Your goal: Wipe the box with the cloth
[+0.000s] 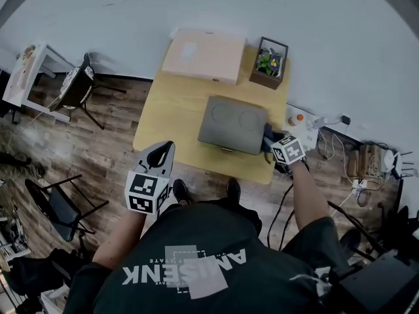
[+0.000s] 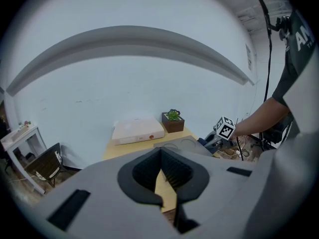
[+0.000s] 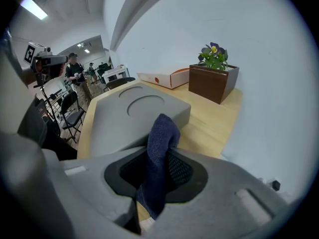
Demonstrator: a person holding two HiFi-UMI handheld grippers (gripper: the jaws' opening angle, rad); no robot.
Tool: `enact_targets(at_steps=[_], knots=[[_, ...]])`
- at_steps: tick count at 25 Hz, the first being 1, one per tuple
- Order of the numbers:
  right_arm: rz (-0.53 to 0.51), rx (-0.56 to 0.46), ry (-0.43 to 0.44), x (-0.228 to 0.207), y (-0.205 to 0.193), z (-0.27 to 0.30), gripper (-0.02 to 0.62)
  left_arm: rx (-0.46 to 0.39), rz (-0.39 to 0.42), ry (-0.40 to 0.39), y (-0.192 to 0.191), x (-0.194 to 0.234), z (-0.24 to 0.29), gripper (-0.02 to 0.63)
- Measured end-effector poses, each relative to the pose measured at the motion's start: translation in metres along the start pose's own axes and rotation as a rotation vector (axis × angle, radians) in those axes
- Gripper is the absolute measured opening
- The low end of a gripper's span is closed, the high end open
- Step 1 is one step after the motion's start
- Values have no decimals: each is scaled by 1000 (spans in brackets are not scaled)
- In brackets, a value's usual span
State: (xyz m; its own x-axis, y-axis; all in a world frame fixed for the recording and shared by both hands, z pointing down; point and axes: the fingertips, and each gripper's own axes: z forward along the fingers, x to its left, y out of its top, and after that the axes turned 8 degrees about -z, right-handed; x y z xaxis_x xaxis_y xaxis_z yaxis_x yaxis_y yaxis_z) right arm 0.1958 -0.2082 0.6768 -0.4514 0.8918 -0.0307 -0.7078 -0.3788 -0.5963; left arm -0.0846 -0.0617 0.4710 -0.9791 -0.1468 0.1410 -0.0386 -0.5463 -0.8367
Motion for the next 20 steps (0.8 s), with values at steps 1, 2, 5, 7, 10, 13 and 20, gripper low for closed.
enact_targets(at_steps=[1,2,5,7,10,13,20], knots=[[-2,3,5,3,-2,-1,84,-7,1,-12,1,-3,0,-3],[-6,5,10,7,-3,-2,84,-14,-4,-21,2,-5,1,-3],[-22,13,32,20,-6,-5,84,-22,-33,-38,3,-6,2,-2],[-27,17,47,28,-10,-7,84,-20,-35,-41,2,-5,5,-2],[-14,11,65,38,-15,-10,84,-15,-32,-45,1,-4,8,-2],[-1,7,73,50,-20,-12,84,-10,-46,-58,-1,-2,10,-2],[10,-8,44,76,-31,-21,84,-4,-14,-123,0,-5,15,-3]])
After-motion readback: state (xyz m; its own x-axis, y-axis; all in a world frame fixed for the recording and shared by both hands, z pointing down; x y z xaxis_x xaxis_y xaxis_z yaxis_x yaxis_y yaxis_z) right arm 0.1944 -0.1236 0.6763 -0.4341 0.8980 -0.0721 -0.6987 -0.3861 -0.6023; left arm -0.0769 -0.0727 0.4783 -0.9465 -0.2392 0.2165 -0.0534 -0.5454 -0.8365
